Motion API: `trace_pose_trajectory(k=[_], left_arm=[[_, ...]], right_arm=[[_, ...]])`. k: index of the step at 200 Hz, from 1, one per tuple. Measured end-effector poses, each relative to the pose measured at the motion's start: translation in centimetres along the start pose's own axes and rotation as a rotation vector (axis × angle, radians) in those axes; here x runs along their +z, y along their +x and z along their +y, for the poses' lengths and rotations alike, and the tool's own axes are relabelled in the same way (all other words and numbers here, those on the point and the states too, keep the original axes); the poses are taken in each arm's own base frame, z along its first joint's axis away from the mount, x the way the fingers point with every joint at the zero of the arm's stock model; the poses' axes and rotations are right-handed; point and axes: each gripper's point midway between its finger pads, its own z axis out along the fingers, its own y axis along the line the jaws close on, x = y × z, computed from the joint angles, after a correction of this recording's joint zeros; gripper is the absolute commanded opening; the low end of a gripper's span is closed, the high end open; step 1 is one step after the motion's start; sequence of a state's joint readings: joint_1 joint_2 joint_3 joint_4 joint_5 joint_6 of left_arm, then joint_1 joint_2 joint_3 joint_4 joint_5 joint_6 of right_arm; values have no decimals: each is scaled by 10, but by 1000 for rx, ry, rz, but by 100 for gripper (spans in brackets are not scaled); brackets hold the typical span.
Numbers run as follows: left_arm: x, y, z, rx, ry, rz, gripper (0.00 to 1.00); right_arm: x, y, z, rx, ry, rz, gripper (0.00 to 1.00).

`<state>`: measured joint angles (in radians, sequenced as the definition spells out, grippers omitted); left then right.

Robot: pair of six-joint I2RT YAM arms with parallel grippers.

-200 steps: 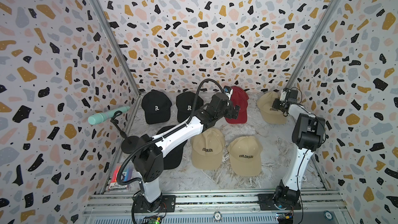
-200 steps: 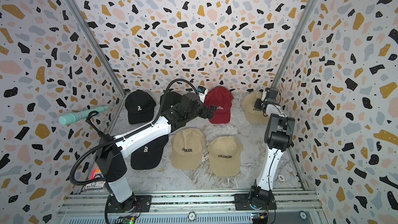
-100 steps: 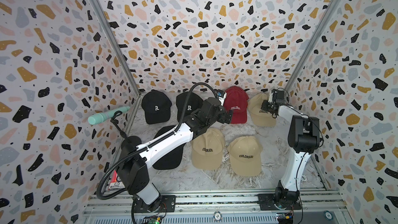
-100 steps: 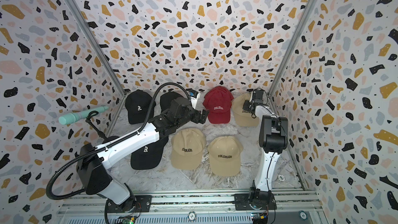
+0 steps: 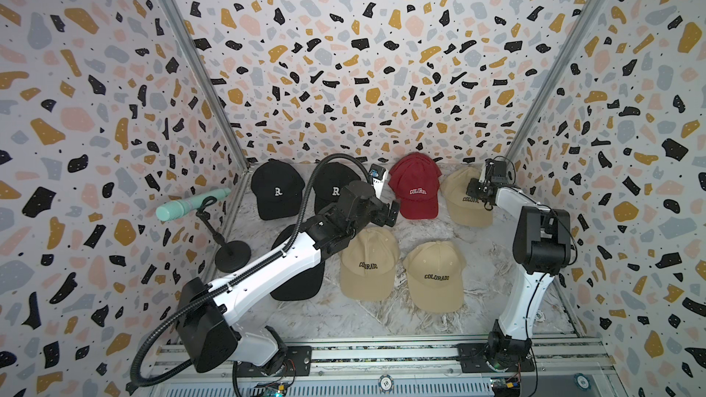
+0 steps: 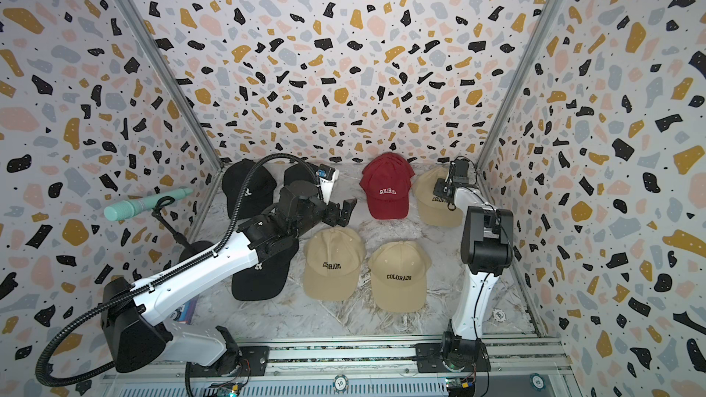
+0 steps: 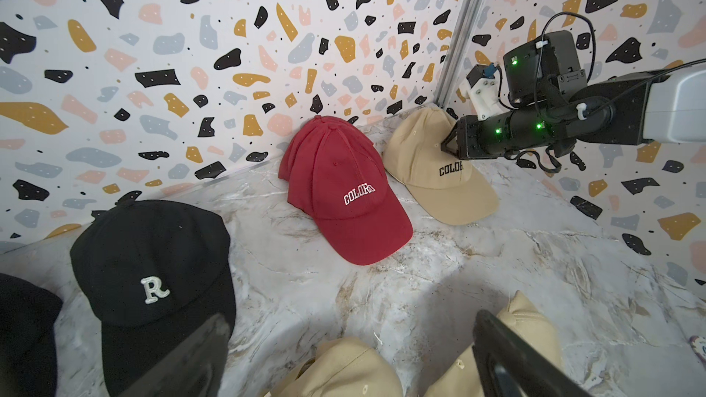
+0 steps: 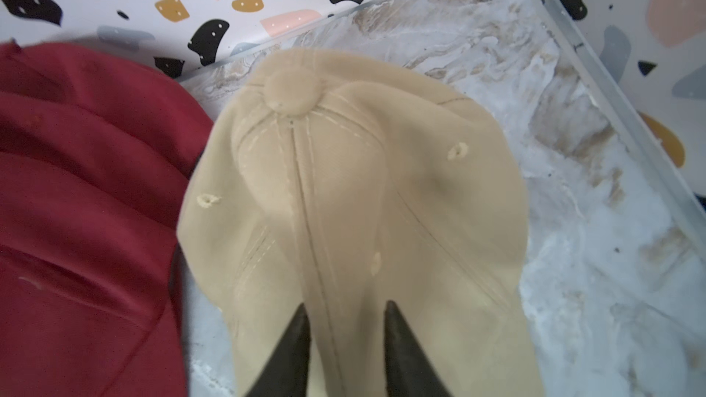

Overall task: Stack the baseball caps by color
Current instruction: Move the baseball cap to the center of the board.

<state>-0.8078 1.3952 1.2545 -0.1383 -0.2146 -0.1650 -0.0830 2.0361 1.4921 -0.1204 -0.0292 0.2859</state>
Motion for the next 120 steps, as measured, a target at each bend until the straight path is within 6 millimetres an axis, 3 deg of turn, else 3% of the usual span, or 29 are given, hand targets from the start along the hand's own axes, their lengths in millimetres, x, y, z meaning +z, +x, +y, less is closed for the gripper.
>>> trace_pose_trajectory(k=[33, 71, 120], left_arm=[[-8, 5, 3, 5, -1, 1, 100], [-17, 20, 7, 9, -4, 18, 100], [-28, 33, 14, 10, -12, 22, 100]], right_arm=[[-28, -1, 5, -4, 9, -9, 52], [-74, 2, 24, -5, -9, -44, 56], [-124, 36, 66, -49, -58, -38, 61]])
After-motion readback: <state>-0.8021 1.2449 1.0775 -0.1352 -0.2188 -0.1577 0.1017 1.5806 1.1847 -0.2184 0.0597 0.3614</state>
